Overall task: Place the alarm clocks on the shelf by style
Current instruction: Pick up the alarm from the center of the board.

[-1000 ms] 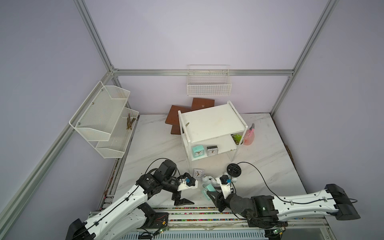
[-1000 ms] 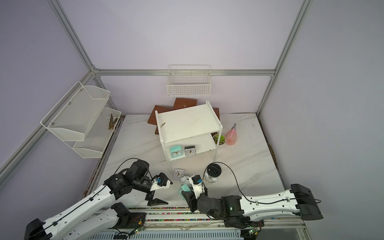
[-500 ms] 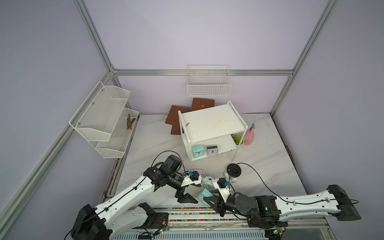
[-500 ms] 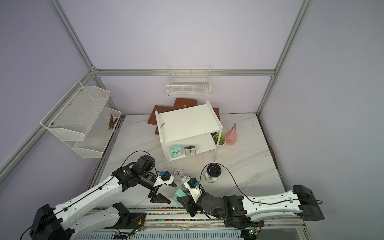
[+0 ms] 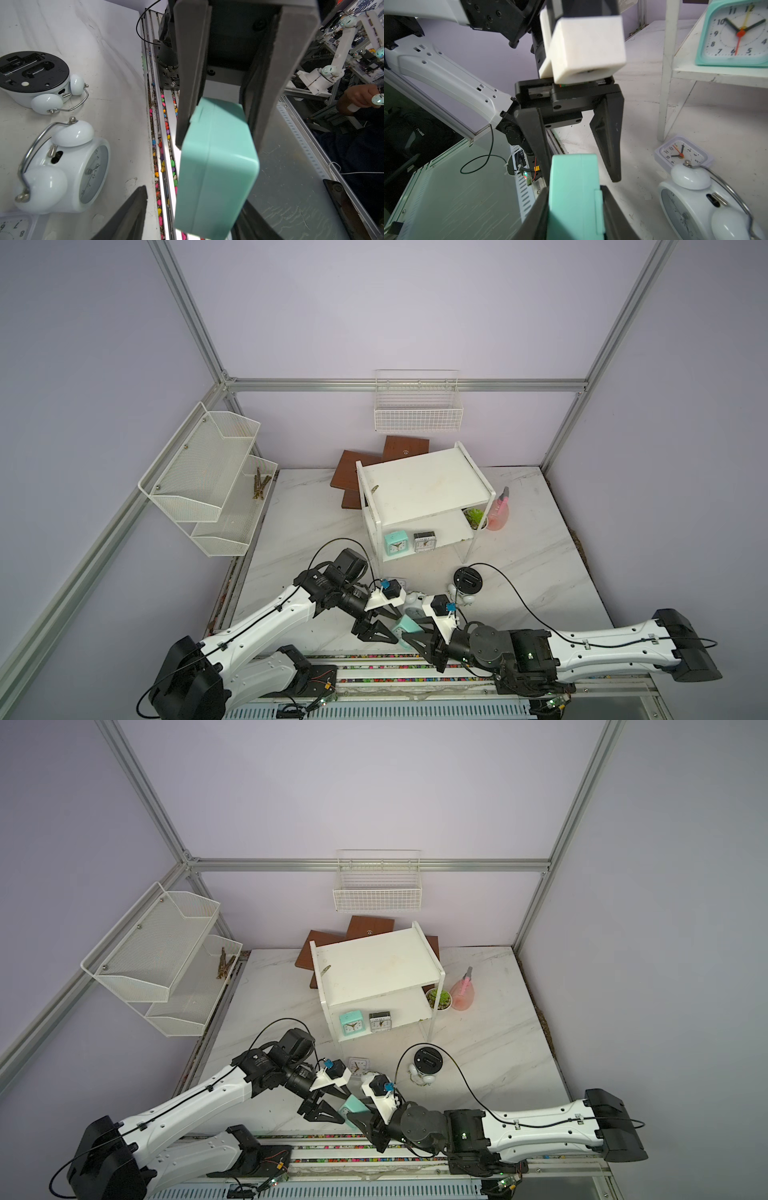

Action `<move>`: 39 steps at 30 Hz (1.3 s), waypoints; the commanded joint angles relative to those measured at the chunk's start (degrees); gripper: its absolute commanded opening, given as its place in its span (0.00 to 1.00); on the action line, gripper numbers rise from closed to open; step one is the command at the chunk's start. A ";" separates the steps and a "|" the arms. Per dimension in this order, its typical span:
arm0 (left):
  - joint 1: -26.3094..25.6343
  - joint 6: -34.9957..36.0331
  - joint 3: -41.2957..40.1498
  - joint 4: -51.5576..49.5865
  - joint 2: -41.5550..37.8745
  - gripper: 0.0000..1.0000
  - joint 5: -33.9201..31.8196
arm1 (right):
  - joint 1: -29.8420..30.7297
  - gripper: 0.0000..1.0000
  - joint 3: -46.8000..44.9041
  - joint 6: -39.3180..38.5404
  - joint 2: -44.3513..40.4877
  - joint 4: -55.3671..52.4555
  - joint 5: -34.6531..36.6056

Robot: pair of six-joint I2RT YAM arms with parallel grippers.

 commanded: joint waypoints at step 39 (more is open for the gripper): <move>0.56 -16.75 -6.17 16.50 -13.15 0.15 -20.95 | 3.09 0.95 14.02 33.15 10.46 -12.55 33.77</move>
